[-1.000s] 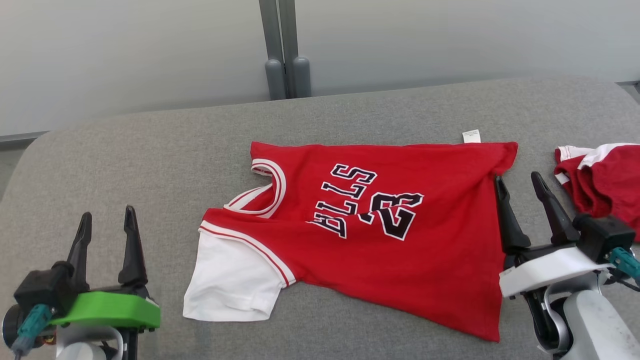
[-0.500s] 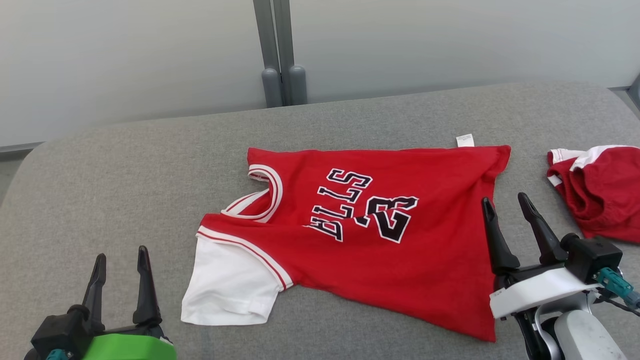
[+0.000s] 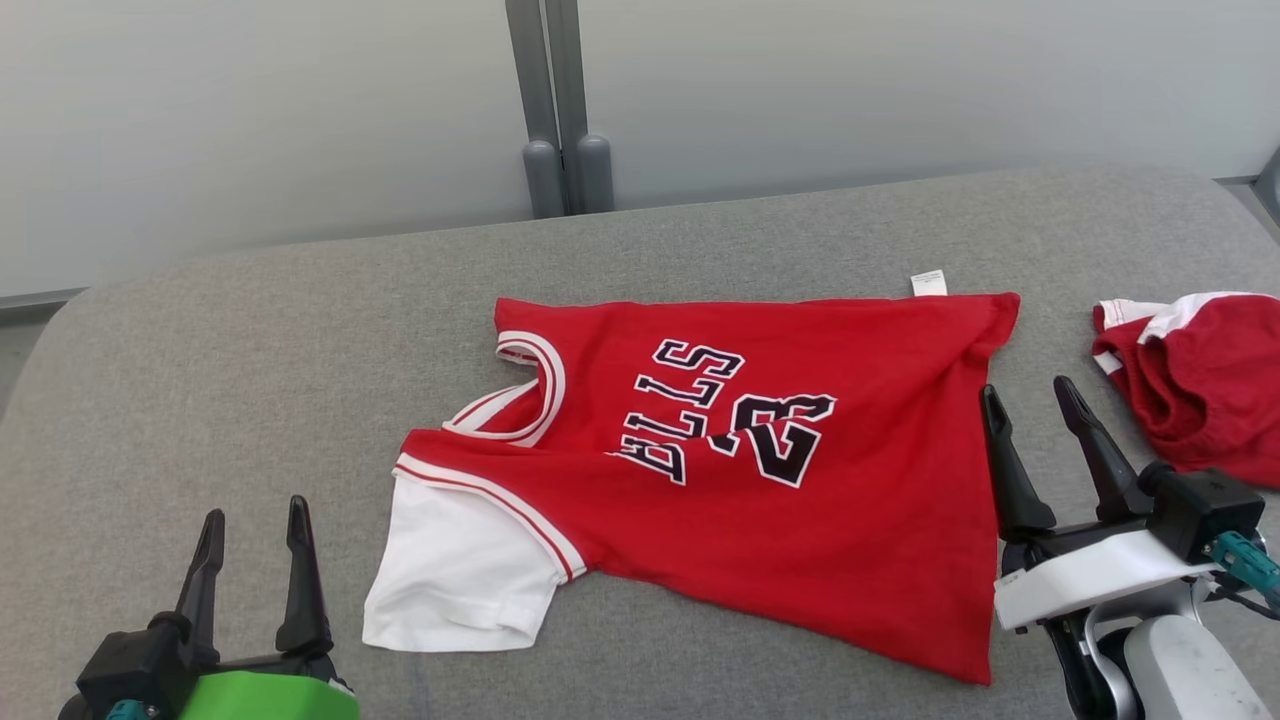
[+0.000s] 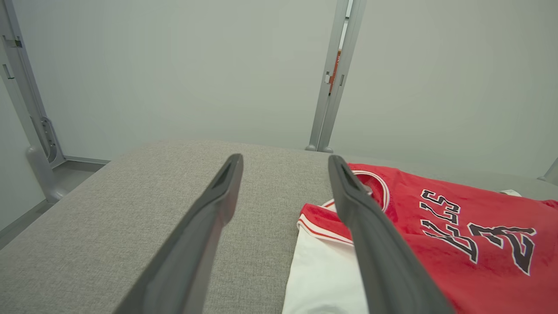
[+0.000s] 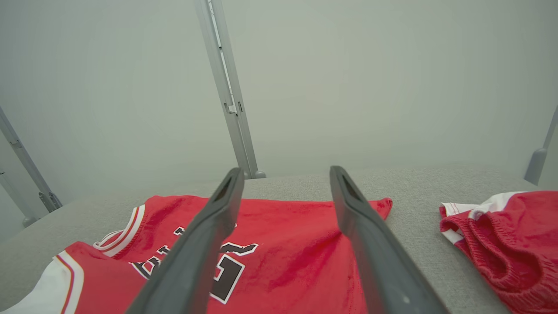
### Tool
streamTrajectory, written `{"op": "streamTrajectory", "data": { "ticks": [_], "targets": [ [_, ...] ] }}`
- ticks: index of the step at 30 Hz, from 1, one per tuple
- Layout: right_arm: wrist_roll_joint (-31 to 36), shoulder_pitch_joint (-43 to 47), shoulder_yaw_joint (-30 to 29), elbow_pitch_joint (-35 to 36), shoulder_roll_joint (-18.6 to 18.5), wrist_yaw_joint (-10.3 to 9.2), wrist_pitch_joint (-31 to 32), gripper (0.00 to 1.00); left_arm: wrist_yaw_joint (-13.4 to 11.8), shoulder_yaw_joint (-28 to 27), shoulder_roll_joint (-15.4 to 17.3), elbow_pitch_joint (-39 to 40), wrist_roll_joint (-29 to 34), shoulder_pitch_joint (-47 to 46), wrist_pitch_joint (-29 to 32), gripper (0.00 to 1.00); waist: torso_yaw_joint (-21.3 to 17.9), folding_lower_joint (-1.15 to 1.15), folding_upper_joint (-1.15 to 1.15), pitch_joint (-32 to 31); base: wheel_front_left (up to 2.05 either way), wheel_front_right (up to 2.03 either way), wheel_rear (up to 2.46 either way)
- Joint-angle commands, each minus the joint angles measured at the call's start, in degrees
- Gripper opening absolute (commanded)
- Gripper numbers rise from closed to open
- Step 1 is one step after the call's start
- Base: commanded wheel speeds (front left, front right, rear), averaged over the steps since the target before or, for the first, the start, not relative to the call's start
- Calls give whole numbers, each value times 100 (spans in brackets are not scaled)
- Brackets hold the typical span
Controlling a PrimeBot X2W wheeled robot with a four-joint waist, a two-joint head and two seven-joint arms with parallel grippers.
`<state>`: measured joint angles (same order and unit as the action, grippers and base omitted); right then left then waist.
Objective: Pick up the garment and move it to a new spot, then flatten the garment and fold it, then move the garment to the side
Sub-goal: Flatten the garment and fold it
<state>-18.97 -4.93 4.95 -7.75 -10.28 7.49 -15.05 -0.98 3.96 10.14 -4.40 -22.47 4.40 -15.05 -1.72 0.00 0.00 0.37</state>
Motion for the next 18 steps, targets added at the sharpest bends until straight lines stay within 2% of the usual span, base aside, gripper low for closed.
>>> {"op": "streamTrajectory", "data": {
  "ticks": [1,4,8,10,13,18],
  "targets": [
    [61,57,-34,31,-40,1,-16,100,38,-28,-14,-29,31,-4,-15,100,6,0,0,2,0,0,0],
    [66,67,-87,101,-87,1,-16,100,36,-3,-21,-95,41,26,9,100,16,0,0,1,0,0,0],
    [-66,260,-214,133,-270,1,122,100,70,22,64,-220,-86,92,332,100,45,0,0,14,0,0,0],
    [-237,408,-240,114,-343,2,537,100,72,39,133,-229,-106,121,537,100,46,0,0,45,0,0,0],
    [-623,672,-185,66,-480,2,1506,100,75,52,212,-141,-138,104,806,100,41,0,0,107,0,0,0],
    [-1267,984,-270,-118,-403,2,2925,100,96,83,295,-29,-251,21,1154,100,12,0,0,212,0,0,0]
  ]
}}
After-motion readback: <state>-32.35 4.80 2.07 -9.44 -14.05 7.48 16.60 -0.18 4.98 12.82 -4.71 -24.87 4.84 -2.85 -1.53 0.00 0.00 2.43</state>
